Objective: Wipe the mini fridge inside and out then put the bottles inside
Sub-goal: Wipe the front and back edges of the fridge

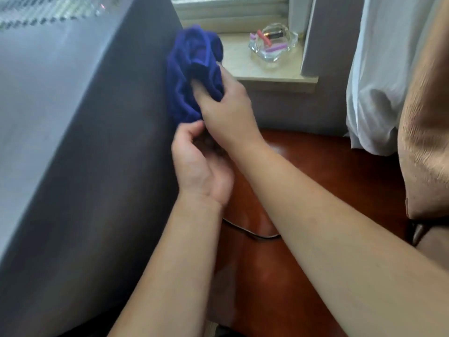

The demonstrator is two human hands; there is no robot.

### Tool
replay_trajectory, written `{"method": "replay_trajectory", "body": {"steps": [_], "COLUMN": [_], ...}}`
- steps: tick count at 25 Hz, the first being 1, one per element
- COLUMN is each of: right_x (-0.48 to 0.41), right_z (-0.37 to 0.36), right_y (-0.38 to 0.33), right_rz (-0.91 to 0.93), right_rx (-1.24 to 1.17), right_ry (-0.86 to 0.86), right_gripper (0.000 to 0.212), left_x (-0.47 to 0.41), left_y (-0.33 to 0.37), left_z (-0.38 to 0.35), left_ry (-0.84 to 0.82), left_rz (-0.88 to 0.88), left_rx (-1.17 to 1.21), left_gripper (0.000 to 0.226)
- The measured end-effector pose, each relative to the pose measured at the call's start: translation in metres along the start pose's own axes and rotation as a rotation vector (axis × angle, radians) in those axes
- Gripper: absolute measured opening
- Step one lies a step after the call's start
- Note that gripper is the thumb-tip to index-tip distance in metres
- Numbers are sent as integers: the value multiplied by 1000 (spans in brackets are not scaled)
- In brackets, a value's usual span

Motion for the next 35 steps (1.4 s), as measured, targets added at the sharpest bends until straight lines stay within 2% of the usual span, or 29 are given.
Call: {"method": "replay_trajectory", "body": {"steps": [2, 4, 6, 9, 12, 15, 18, 23, 29, 31, 33, 35], "right_x": [-17, -25, -25, -10, 19, 63, 101, 82, -6, -22, -21, -10], "right_z": [-8, -9, -2, 11, 21, 31, 36, 41, 27, 23, 23, 24], "right_y": [-23, -18, 12, 81, 153, 221, 243, 231, 137, 119, 128, 155], "right_rz": [94, 71, -42, -235, -466, -681, -833, -813, -384, -314, -340, -436], "right_rx": [-34, -97, -119, -160, -278, -308, -374, -384, -305, -304, -319, -357], "right_ry": [-27, -19, 35, 123, 203, 264, 232, 197, 112, 86, 113, 155], "right_gripper": [29, 26, 20, 14, 18, 27, 24, 15, 6, 4, 10, 24], "left_x": [12, 13, 6, -2, -2, -1, 2, 9, -8, -13, -14, -18], "left_y": [22, 23, 10, -17, -44, -69, -84, -87, -53, -44, -43, -50], "left_z": [-20, -20, -8, 24, 61, 88, 106, 99, 50, 43, 42, 54], "left_ry": [-126, -96, -16, 130, 272, 325, 368, 325, 191, 158, 165, 196], "left_rz": [-52, -69, -38, 46, 117, 273, 405, 350, 47, -36, -49, 13], "left_rx": [30, -40, -174, -374, -659, -829, -900, -855, -826, -845, -895, -934], "left_gripper": [44, 51, 55, 47, 21, 16, 11, 22, 32, 35, 37, 36]}}
Point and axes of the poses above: each hand's wrist, its own x-axis away from the middle knuckle, its own z-axis out of the back of the hand, y = z × x, the point moved 1 cm from there along -x, towards the middle knuckle, and after that the axes turned 10 degrees about -x, right-handed, at the moved point
